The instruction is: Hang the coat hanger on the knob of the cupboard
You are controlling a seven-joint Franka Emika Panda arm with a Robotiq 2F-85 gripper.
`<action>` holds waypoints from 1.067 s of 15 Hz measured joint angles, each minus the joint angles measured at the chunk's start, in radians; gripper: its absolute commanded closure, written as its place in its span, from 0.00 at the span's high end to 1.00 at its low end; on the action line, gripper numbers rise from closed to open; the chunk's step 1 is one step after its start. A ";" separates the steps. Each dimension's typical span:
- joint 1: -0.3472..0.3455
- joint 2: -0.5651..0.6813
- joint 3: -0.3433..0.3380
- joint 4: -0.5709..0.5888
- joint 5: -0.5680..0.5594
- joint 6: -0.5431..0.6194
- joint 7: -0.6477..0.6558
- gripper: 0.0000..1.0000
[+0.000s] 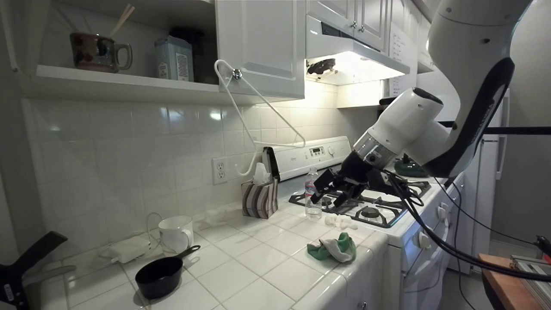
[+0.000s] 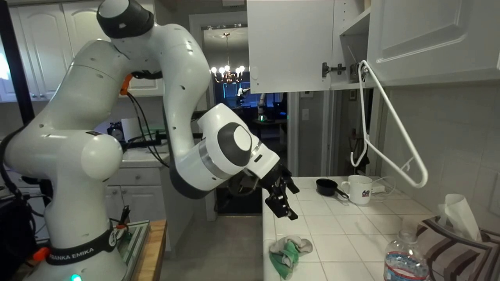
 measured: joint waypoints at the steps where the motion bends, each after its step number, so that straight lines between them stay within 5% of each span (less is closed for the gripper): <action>1: -0.003 -0.031 -0.011 0.010 -0.074 -0.022 0.010 1.00; 8: 0.010 -0.105 -0.175 0.143 -0.514 0.017 0.253 1.00; 13: 0.000 -0.082 -0.139 0.262 -0.814 0.030 0.520 1.00; 16: 0.000 -0.034 -0.117 0.323 -0.877 0.029 0.594 1.00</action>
